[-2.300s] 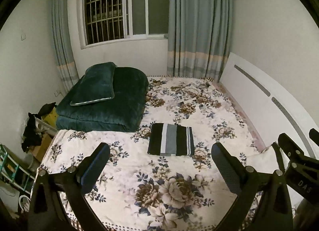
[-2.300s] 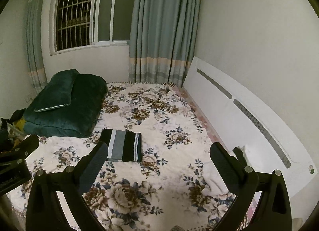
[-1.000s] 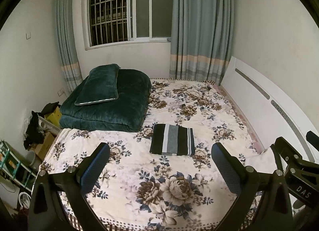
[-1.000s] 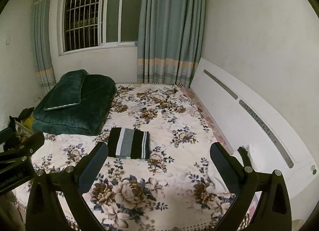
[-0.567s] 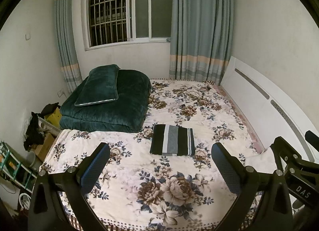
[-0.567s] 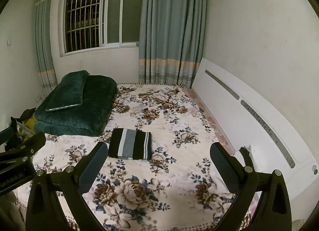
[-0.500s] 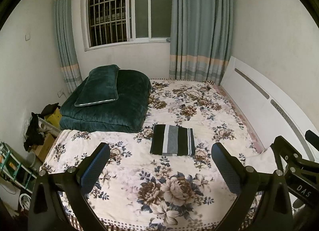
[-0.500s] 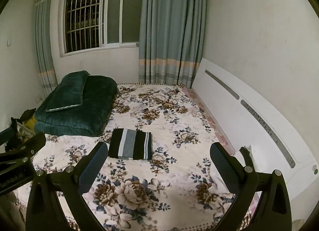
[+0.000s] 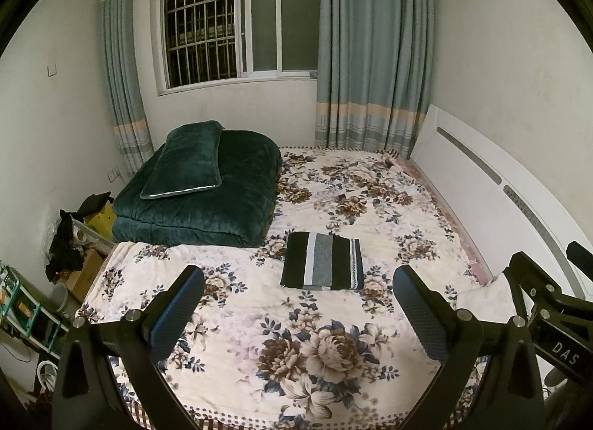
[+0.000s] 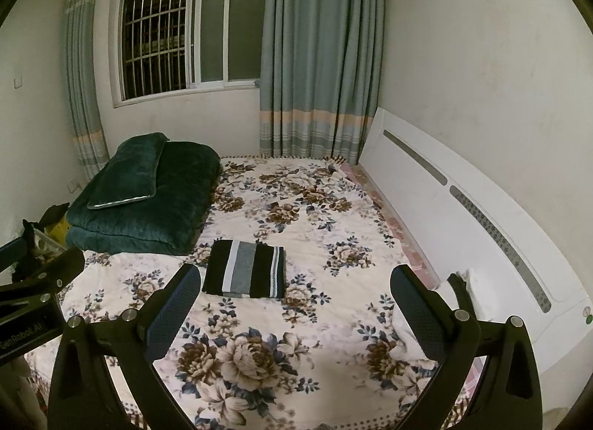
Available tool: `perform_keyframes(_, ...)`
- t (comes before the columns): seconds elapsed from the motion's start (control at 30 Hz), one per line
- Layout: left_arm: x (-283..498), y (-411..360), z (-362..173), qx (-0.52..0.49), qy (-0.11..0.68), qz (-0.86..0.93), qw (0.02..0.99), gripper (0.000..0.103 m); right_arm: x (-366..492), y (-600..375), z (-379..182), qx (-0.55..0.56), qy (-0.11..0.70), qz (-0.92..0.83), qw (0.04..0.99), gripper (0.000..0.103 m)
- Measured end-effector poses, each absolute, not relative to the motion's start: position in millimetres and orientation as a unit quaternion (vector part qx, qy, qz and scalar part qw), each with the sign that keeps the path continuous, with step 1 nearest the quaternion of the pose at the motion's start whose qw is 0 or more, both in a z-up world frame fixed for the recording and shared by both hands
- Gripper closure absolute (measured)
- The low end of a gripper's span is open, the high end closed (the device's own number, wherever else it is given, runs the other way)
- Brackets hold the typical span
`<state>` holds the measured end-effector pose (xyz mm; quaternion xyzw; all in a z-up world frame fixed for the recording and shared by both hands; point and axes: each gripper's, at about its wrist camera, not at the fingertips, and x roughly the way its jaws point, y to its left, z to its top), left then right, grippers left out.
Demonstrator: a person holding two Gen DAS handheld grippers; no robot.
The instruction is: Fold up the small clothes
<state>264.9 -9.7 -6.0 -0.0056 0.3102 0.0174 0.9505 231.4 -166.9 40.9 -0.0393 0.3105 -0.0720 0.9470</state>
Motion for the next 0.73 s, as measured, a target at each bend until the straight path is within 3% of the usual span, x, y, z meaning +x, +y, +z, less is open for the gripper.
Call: perform_keyframes(0.73, 268.3, -5.7, 0.7, -0.003, 0.304, 0.017, 0.952, 0.000, 228.6, -157.1, 47.4, -0.034, 0.308, -0.077, 0.948, 0.000)
